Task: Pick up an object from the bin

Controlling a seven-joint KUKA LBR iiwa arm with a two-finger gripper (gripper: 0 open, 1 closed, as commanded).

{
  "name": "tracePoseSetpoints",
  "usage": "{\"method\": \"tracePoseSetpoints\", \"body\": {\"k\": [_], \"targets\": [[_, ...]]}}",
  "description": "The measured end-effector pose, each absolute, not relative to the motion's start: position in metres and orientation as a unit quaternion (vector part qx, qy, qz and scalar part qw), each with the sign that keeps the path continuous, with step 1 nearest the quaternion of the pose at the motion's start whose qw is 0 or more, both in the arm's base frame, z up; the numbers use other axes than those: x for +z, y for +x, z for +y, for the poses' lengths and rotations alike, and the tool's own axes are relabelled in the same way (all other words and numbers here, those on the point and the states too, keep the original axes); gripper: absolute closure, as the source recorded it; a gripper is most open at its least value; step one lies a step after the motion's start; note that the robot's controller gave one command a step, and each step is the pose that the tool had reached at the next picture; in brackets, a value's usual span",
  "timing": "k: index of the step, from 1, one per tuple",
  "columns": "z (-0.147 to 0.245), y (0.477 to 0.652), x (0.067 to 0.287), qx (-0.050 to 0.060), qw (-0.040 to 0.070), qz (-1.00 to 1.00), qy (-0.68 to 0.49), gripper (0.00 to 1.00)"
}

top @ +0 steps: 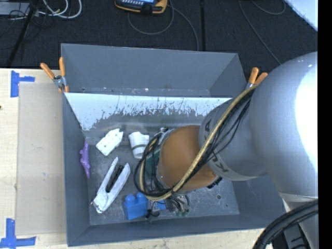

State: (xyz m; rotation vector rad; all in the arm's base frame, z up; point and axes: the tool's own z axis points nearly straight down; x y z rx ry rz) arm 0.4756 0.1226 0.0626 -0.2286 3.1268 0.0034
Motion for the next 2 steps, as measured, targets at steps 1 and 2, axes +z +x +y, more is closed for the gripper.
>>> {"method": "tracePoseSetpoints", "body": {"k": [1, 2], "targets": [[0.122, 0.472, 0.069, 0.0, -0.003, 0.997, -0.08, 1.0], [0.122, 0.471, 0.089, 0.0, -0.004, 0.997, -0.074, 1.0]]}}
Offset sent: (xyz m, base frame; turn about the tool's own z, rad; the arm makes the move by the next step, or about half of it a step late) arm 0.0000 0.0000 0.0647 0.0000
